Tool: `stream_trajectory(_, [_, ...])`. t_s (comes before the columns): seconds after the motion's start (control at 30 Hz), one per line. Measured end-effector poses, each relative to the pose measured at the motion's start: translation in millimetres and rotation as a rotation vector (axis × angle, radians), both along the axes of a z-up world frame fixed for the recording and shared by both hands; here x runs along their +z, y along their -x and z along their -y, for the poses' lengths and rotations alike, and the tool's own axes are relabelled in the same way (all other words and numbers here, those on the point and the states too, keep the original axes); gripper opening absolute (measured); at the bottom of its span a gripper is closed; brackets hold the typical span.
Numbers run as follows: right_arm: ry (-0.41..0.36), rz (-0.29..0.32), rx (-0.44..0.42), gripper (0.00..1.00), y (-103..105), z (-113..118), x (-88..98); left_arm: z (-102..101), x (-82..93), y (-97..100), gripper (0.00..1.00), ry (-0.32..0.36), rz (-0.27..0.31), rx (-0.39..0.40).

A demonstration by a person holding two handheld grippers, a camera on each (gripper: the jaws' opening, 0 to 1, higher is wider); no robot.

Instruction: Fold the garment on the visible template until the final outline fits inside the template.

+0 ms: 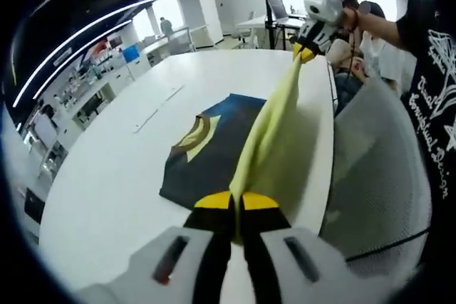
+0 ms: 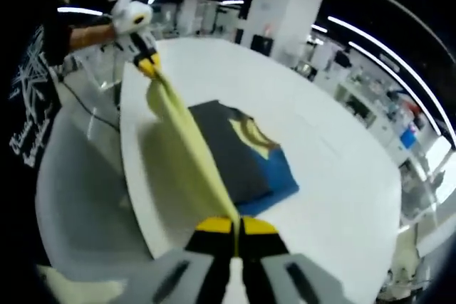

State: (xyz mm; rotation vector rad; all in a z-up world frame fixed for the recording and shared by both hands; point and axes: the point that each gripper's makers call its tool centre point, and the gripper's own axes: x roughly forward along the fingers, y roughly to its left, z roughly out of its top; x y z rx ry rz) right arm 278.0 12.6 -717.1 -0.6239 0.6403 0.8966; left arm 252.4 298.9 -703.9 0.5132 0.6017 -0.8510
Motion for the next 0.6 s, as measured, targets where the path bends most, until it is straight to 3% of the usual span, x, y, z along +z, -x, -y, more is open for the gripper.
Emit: stream_trajectory(0.6, [0.01,0.141,-0.043,0.0,-70,-6,16.9,-5,10.3,-69.0,0.0,0.01,0.096,0.021])
